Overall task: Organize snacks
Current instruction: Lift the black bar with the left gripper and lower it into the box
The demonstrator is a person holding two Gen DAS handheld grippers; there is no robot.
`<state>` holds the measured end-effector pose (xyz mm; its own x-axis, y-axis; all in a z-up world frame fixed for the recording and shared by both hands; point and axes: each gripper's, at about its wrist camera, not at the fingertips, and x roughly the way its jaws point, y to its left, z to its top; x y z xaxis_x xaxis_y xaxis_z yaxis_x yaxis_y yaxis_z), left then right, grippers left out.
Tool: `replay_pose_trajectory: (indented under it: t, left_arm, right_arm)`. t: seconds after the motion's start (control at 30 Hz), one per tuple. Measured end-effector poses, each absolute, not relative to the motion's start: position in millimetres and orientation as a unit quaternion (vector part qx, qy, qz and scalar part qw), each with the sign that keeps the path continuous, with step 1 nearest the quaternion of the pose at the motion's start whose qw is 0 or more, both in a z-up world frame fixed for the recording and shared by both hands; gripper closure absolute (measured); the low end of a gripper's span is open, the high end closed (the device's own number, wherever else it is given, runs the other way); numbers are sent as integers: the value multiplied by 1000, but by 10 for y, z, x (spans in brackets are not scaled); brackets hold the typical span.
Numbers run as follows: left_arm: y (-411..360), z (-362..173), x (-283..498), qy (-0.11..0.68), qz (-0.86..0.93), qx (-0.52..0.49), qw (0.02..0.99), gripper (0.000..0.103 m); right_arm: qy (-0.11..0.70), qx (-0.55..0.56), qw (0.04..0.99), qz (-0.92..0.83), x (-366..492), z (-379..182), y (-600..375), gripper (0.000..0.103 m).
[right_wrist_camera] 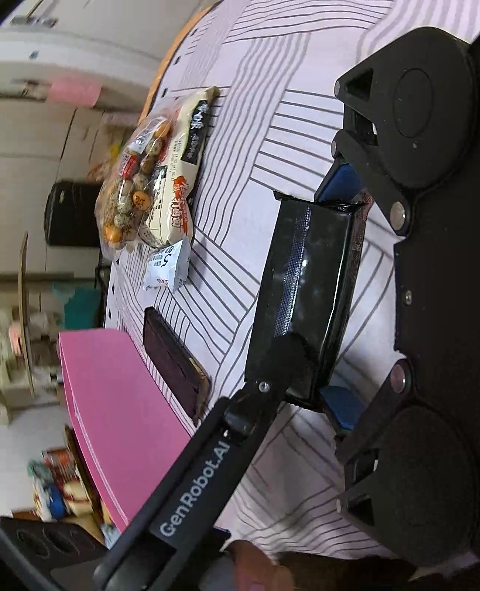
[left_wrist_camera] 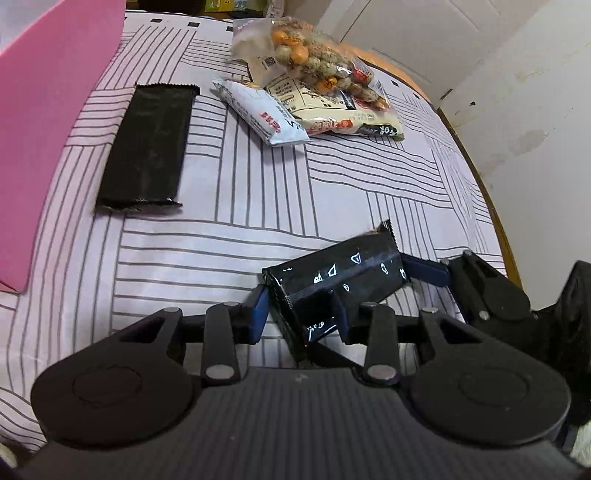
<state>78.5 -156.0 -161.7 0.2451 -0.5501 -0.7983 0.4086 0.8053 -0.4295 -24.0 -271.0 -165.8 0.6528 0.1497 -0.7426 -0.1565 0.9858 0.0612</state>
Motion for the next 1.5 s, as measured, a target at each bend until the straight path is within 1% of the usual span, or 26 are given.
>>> replay_pose_trajectory:
  t: [0.07,0.13,0.2,0.4,0.8,1.07,1.3,1.37,1.43,1.5]
  left_arm:
    - [-1526,-1607,802,535,-303,-66,786,67]
    - [-1479,-1591,823,538,-302,-71,784,64]
    - [-1416,-1576,850,543,-303,-85,778,55]
    - [-1256,-1413,826,540,-313,-82,777,55]
    - [-924,-969,538,512,-325,-45,794,55]
    - [-568,-638,352,494,-323,-73,804,55]
    - [-206,-353,276,471,-323,-97,815,55]
    - [-104,-296,279,466,-322,-106,817,55]
    - [-4,-236,284,461,-316,-111,822,55]
    - [88,-161,296,452,-306,-108,831,55]
  right_arm:
    - [414,2,908,72,-237,-1639,-2623,0]
    - [418,7,906,65,-247,-1618,-2542,0]
    - [426,14,903,57,-226,-1598,-2473,0]
    - [453,40,889,48,-215,-1465,-2319,0]
    - [458,30,885,71,-380,-963,-1997,0]
    - [429,30,897,108,-477,-500,-1820,0]
    - [391,13,908,148,-382,-157,-1644,0]
    - [384,1,910,158,-322,-85,-1561,3]
    - [379,-15,910,170,-245,-10,-1470,4]
    - [375,-26,910,178,-155,61,-1386,8]
